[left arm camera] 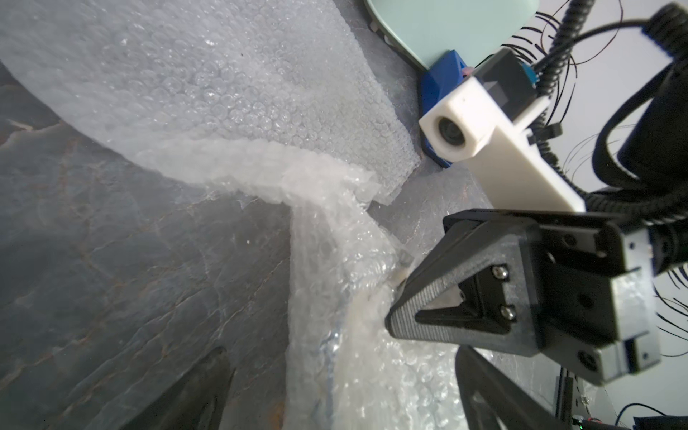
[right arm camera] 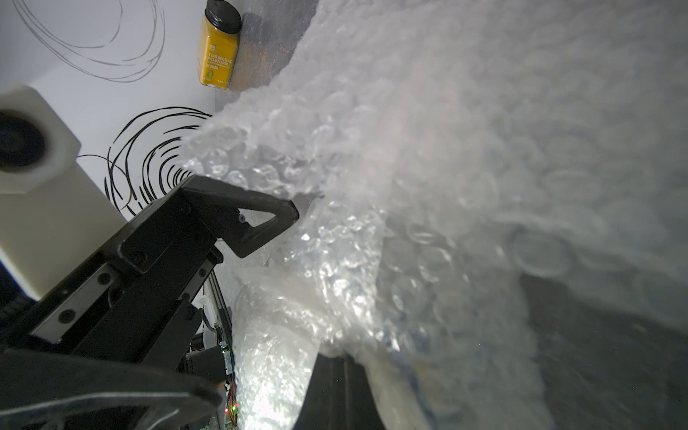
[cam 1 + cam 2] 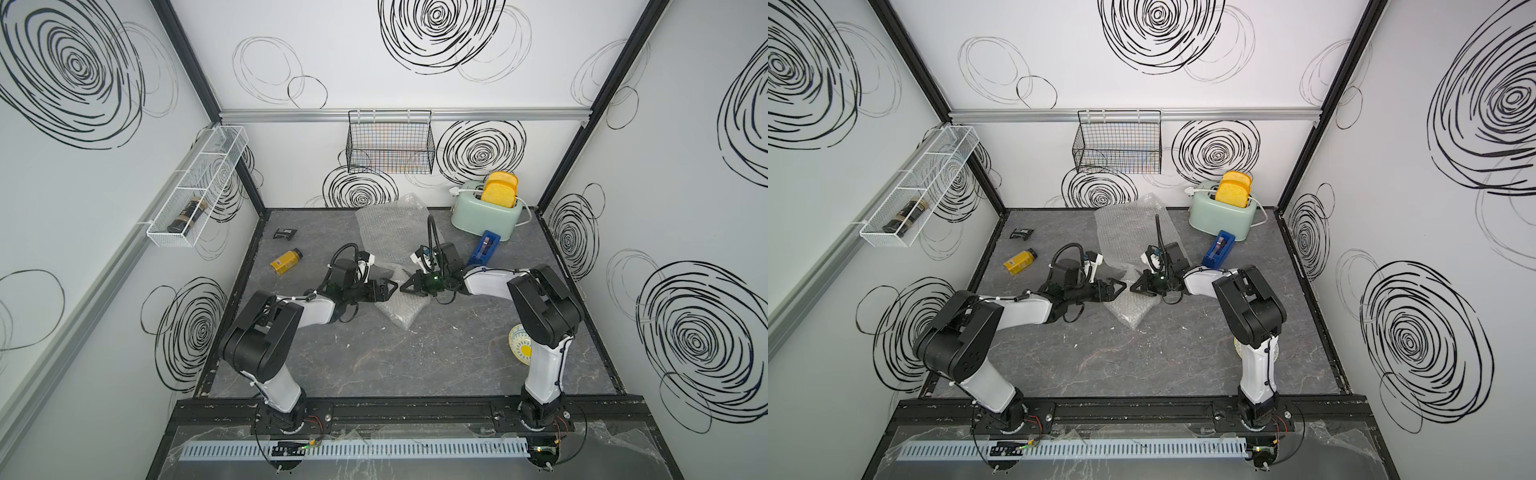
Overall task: Wrap bowls in bubble wrap
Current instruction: Stick the tape on the bubble wrap.
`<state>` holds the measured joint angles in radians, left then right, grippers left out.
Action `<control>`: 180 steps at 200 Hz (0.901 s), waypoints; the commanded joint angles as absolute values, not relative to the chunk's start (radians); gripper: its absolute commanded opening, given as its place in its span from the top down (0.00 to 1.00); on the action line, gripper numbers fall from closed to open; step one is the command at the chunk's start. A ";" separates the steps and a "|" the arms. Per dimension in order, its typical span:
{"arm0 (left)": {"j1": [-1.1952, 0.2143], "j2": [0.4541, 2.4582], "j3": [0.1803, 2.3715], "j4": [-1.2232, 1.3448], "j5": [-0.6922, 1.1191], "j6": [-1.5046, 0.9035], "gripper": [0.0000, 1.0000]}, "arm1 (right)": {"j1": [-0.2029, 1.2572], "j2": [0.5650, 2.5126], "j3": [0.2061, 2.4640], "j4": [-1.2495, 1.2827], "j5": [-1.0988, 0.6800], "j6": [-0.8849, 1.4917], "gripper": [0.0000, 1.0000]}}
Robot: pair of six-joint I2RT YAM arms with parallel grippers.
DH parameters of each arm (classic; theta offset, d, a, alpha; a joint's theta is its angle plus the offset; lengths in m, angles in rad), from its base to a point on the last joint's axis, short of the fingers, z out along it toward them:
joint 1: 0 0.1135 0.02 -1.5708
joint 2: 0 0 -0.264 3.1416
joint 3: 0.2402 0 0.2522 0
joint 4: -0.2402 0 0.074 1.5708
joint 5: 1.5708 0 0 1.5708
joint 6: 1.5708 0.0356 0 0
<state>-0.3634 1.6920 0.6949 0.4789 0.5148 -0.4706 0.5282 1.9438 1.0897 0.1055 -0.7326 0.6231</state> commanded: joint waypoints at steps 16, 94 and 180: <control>-0.387 1.758 0.774 0.522 0.550 -0.433 0.04 | 0.525 1.967 1.091 0.068 -0.731 0.596 1.00; -0.385 1.866 0.868 0.493 0.541 -0.433 0.07 | 0.525 1.968 1.099 0.048 -0.735 0.581 1.00; -0.374 1.928 0.889 0.539 0.574 -0.474 0.29 | 0.529 1.964 1.097 0.028 -0.736 0.568 1.00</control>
<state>-0.3786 1.9053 0.8608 0.4854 0.5602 -0.4641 0.5282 1.9457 1.0920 0.0830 -0.7391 0.5934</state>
